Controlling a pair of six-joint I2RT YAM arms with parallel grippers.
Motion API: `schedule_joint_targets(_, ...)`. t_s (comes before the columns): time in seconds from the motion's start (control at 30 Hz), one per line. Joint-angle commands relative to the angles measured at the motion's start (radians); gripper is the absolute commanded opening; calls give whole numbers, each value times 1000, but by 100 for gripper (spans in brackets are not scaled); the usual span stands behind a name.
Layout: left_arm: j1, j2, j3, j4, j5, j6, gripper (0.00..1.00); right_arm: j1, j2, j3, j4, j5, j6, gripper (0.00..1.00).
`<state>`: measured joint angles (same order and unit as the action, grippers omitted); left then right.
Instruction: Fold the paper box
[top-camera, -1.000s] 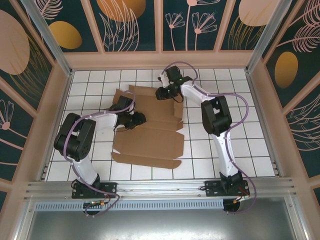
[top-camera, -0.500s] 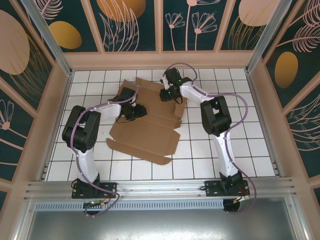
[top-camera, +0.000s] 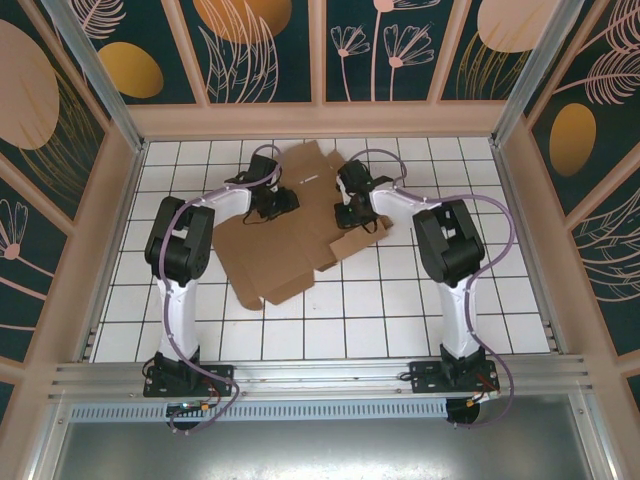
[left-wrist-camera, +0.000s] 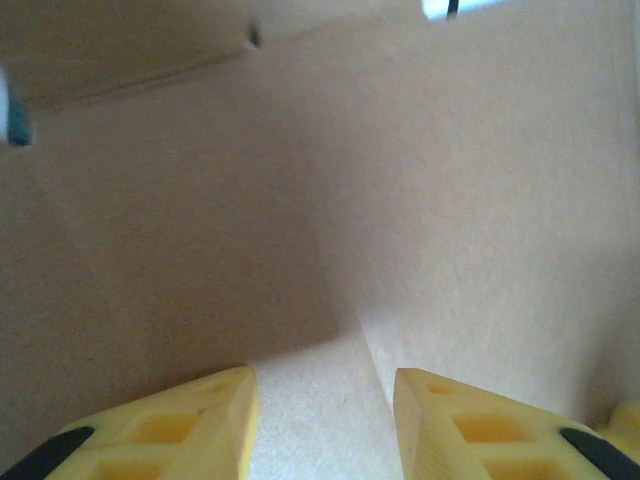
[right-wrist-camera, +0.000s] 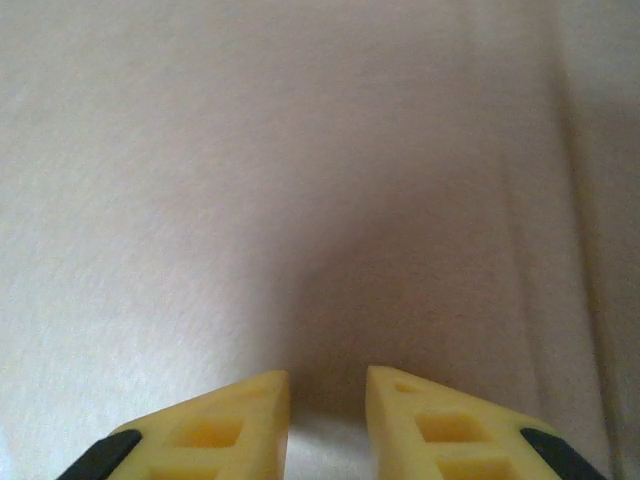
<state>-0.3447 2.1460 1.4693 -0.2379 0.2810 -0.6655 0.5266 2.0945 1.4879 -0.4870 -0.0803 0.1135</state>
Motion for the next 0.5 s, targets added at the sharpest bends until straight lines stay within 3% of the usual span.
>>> schedule_joint_targets(0.0, 7, 28, 18, -27, 25, 3, 41, 31, -100, -92, -19, -156, 66, 31)
schedule_joint_targets(0.07, 7, 7, 7, -18, 36, 5, 40, 26, -166, -120, 10, -187, 92, 35)
schedule_joint_targets(0.27, 7, -108, -76, 35, 56, -18, 40, -133, -308, -171, 123, -273, 120, 54)
schedule_joint_targets(0.33, 6, -141, -105, 61, 74, -35, 41, -189, -304, -159, 141, -326, 121, 56)
schedule_joint_targets(0.47, 6, -175, -169, 148, 143, -102, 40, -238, -223, -69, 111, -280, 6, 59)
